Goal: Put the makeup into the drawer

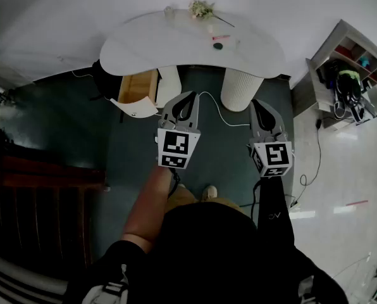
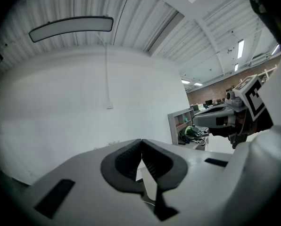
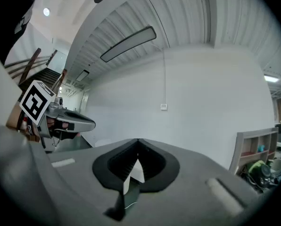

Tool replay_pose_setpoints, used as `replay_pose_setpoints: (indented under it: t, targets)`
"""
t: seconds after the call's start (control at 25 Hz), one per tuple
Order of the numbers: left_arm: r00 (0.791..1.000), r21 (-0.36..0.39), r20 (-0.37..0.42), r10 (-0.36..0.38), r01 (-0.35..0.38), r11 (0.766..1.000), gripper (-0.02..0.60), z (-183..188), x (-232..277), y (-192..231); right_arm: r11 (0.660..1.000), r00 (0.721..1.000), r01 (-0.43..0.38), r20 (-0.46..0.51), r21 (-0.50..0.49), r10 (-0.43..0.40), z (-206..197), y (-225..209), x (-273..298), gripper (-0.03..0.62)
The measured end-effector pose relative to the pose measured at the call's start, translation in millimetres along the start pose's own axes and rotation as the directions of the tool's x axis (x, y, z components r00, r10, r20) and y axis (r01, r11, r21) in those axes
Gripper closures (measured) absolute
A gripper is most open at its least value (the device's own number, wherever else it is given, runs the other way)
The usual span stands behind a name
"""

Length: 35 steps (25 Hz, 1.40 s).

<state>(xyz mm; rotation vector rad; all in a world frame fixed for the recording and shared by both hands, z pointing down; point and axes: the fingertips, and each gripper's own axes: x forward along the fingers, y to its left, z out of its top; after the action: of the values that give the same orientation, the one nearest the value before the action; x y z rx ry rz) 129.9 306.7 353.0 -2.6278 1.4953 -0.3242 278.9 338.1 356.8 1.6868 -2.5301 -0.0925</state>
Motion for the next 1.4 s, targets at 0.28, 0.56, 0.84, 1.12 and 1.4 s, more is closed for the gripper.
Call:
replay_pose_setpoints:
  t: [0.28, 0.56, 0.84, 1.12, 1.4]
  targets:
    - [1.0, 0.008, 0.002, -0.003, 0.003, 1.0, 0.572, 0.6, 2.7, -7.5, 0.999, 1.0, -0.011, 0.0, 0.03, 0.011, -5.4, -6.2, -3.9, 0.591]
    - [1.0, 0.017, -0.007, 0.018, -0.018, 1.0, 0.572, 3.2, -3.0, -4.2, 0.996, 0.999, -0.053, -0.008, 0.068, 0.054, -6.6, -2.7, -3.3, 0.591]
    - [1.0, -0.016, -0.006, 0.002, -0.002, 1.0, 0.572, 6.1, 2.1, 3.9, 0.991, 0.996, -0.086, -0.011, 0.099, 0.088, -9.7, 5.4, 6.5, 0.591]
    - [0.999, -0.015, -0.01, -0.034, 0.034, 0.999, 0.572, 1.4, 38.4, 32.0, 0.989, 0.997, -0.07, -0.016, 0.13, 0.073, -14.1, 1.8, 40.9, 0.591]
    - [0.995, -0.008, -0.006, -0.098, 0.098, 0.995, 0.572, -4.4, 105.8, 71.0, 0.988, 0.998, -0.065, 0.007, 0.139, 0.065, -5.6, -5.5, 117.5, 0.591]
